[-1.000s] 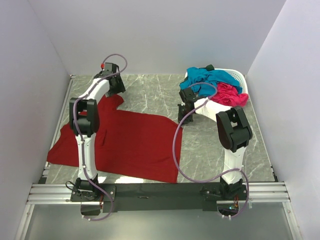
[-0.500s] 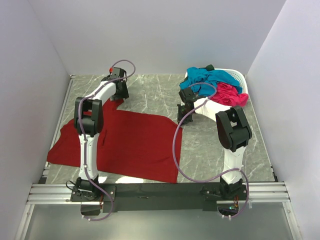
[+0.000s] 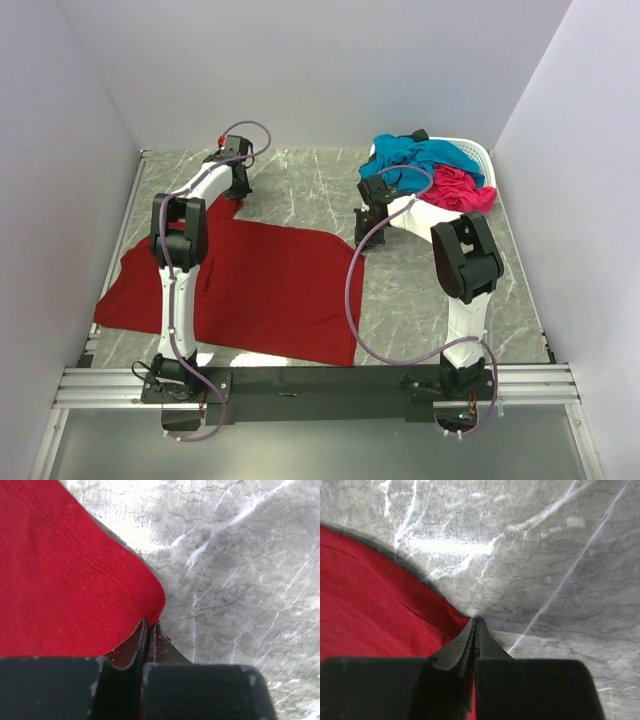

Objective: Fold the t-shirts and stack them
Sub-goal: Fold the tshirt

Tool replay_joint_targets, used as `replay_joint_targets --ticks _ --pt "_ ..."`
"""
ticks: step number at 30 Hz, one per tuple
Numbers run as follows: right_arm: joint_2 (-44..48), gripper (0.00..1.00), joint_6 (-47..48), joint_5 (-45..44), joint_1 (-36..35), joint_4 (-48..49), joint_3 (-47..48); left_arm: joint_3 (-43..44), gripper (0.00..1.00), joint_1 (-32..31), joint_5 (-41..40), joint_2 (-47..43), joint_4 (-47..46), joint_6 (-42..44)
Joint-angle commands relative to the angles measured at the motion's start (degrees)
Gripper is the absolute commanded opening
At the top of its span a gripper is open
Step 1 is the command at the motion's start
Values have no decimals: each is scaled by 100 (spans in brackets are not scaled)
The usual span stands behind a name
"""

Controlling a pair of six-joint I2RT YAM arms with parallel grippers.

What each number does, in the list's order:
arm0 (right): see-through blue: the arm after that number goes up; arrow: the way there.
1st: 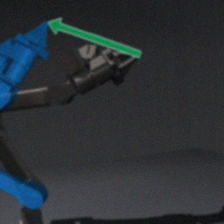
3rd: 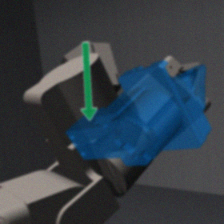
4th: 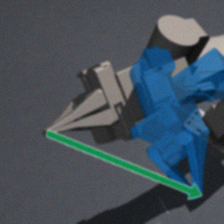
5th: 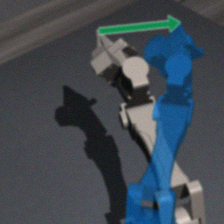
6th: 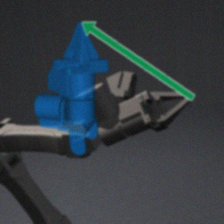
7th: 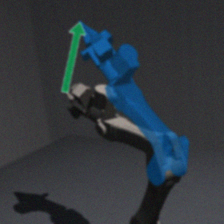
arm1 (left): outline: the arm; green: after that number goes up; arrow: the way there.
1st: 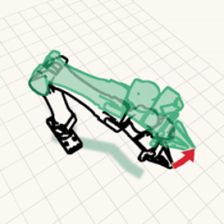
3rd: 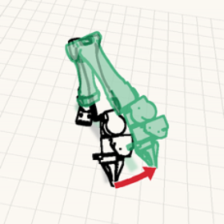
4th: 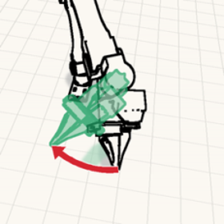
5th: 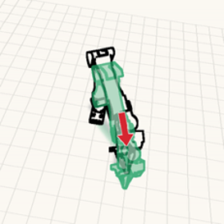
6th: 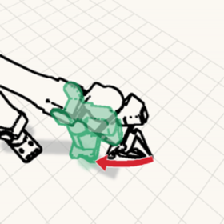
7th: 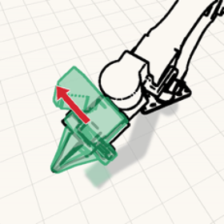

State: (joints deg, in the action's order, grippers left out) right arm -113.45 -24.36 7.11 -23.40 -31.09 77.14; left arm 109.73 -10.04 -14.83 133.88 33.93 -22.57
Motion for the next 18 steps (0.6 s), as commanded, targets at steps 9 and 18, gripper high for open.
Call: replay_joint_targets --ticks 9,18 --pt "516 0 291 -219 -305 -538 -6 -1076 0 450 -29 -1241 -562 -890" --pt "885 0 309 -702 -578 -828 -59 -2254 0 626 33 -2252 -958 -1118"
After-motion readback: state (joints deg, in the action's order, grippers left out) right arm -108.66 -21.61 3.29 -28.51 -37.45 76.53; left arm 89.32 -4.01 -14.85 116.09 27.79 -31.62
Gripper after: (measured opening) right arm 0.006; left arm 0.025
